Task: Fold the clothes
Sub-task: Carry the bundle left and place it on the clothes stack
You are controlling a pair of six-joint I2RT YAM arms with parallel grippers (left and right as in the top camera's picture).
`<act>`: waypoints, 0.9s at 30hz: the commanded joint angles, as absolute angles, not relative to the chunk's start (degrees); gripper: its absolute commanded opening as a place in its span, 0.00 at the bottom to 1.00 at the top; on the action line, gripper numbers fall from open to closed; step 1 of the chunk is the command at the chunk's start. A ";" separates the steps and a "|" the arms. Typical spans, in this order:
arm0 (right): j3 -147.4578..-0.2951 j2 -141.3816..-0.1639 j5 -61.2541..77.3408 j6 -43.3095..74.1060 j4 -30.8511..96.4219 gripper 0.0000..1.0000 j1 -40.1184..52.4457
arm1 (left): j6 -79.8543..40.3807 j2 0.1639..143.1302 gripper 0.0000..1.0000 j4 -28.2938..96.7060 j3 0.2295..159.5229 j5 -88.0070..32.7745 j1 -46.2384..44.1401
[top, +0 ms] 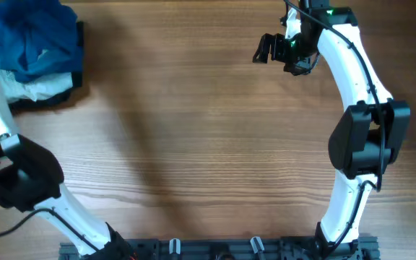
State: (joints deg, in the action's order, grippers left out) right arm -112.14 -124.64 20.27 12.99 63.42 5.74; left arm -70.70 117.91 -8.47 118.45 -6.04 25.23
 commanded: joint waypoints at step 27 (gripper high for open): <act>-112.92 -123.52 19.51 10.66 63.75 1.00 6.57 | -52.36 123.02 0.04 25.43 118.41 -50.72 34.41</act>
